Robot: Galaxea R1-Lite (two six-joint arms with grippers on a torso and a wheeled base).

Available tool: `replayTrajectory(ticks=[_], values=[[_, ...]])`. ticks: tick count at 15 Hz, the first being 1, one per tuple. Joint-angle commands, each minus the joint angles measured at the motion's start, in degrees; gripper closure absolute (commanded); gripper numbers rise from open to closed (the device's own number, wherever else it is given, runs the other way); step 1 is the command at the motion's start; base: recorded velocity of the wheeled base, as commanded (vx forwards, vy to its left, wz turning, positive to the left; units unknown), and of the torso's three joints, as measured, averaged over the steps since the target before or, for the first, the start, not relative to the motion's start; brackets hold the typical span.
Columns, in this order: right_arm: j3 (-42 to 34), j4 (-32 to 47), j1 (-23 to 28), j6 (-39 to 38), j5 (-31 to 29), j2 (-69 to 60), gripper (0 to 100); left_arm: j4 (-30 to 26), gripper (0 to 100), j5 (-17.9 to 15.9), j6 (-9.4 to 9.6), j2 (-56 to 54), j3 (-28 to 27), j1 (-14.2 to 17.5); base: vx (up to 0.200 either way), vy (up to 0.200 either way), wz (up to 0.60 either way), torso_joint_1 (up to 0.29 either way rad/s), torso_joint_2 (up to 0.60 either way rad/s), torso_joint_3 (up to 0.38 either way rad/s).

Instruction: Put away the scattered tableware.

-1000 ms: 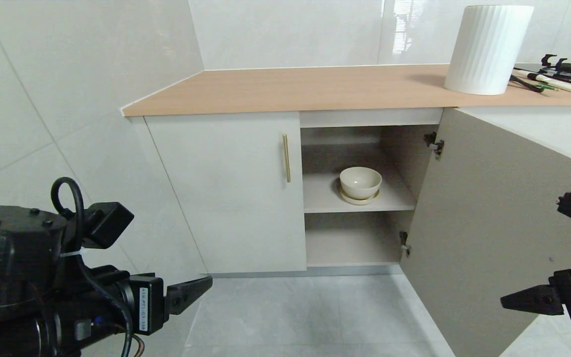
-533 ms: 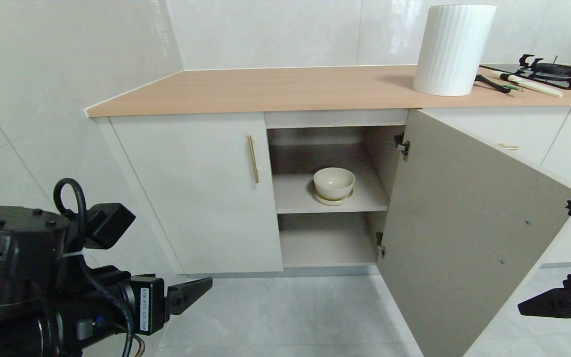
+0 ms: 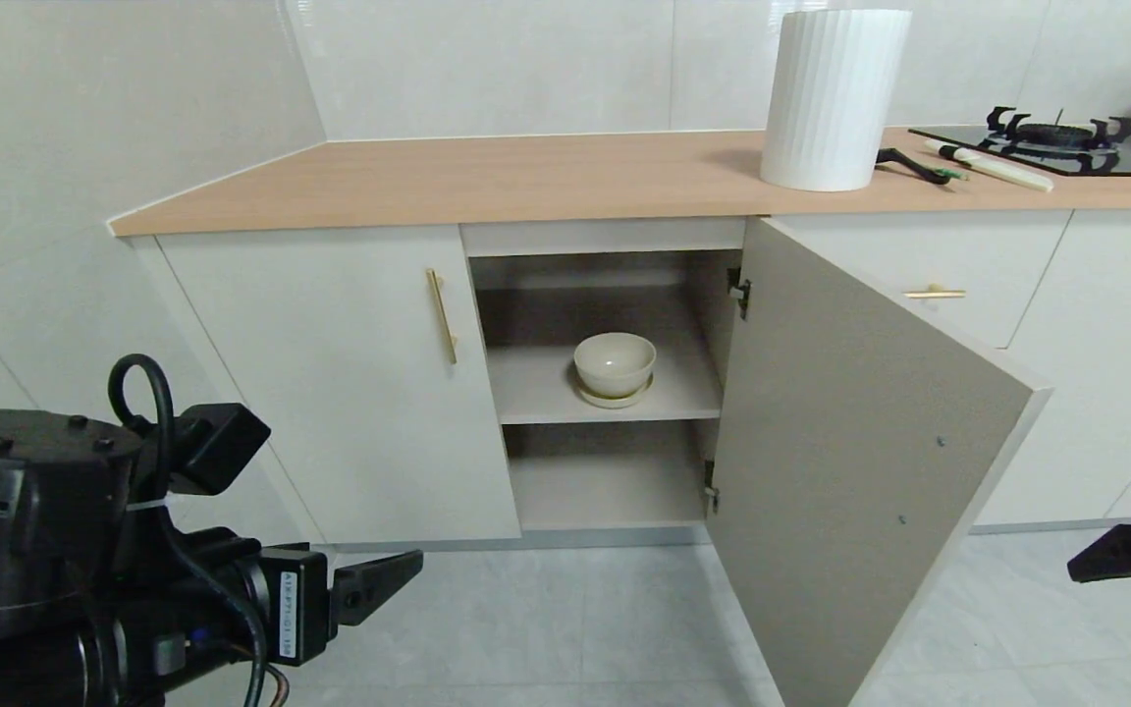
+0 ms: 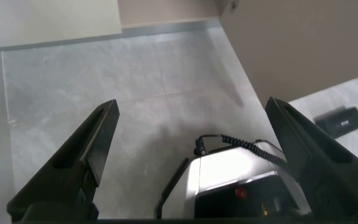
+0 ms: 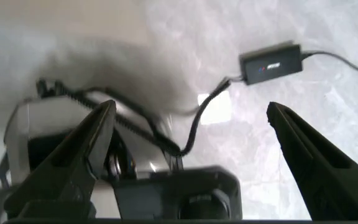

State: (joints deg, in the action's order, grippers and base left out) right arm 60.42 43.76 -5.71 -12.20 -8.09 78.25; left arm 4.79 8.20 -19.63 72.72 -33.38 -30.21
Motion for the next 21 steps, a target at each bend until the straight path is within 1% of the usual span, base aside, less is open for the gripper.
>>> replayTrajectory(ticks=[1, 2, 3, 6, 9, 11, 13, 15, 17, 18, 20, 21], values=[[-0.04, -3.95, 3.33, -0.1, 0.01, 4.28, 0, 0.04, 0, -0.03, -0.06, 0.14, -0.02, -0.03, 0.0, 0.0, 0.0, 0.0, 0.0, 0.0], [-0.3, -5.97, 3.86, -0.19, 0.1, 5.16, 0, 0.04, 0, -0.03, -0.06, 0.14, -0.02, -0.03, 0.0, 0.0, 0.0, 0.0, 0.0, 0.0], [-0.83, -11.07, 4.3, -1.95, 0.36, 7.0, 0, 0.04, 0, -0.03, -0.06, 0.14, -0.02, -0.03, 0.0, 0.0, 0.0, 0.0, 0.0, 0.0], [-1.79, -20.12, 4.3, -8.1, 0.27, 12.01, 0, 0.04, 0, -0.03, -0.06, 0.14, -0.02, -0.03, 0.0, 0.0, 0.0, 0.0, 0.0, 0.0], [-1.79, -23.37, 3.51, -12.06, 0.45, 14.56, 0, 0.04, 0, -1.0, -0.06, 0.14, -0.02, -0.03, 0.0, 0.0, 0.0, 0.0, 0.0, 0.0], [-3.2, -27.24, 1.13, -13.55, 0.62, 16.58, 0, 0.04, 0, -1.17, -0.06, -0.03, -0.02, -0.03, 0.0, 0.0, 0.0, 0.0, 0.0, 0.0], [-4.61, -30.93, -1.85, -13.64, 0.89, 17.73, 0, 0.04, 0, -1.17, -0.06, -0.03, -0.11, -0.03, 0.0, 0.0, 0.0, 0.0, 0.0, 0.0], [-4.08, -31.64, -6.07, -13.64, 1.06, 18.69, 0, 0.04, 0, -1.17, -0.06, -0.03, -0.11, -0.03, 0.0, 0.0, 0.0, 0.0, 0.0, 0.0], [-3.9, -34.01, -11.7, -13.64, 1.06, 20.19, 0, 0.04, 0, -1.17, -0.06, -0.03, -0.2, 0.06, 0.0, 0.0, 0.0, 0.0, 0.0, 0.0], [-3.55, -38.75, -16.53, -13.64, 2.47, 21.94, 0, 0.04, 0, -1.17, -0.15, 0.06, -0.2, 0.06, 0.0, 0.0, 0.0, 0.0, 0.0, 0.0], [-3.82, -42.62, -20.22, -13.64, 5.11, 24.05, 0, 0.04, 0, -1.09, -0.15, 0.14, -0.2, 0.06, 0.0, 0.0, 0.0, 0.0, 0.0, 0.0], [-3.9, -43.68, -20.66, -13.64, 6.42, 25.02, 0, 0.13, 0, -1.09, -0.15, 0.14, -0.2, 0.06, 0.0, 0.0, 0.0, 0.0, 0.0, 0.0]])
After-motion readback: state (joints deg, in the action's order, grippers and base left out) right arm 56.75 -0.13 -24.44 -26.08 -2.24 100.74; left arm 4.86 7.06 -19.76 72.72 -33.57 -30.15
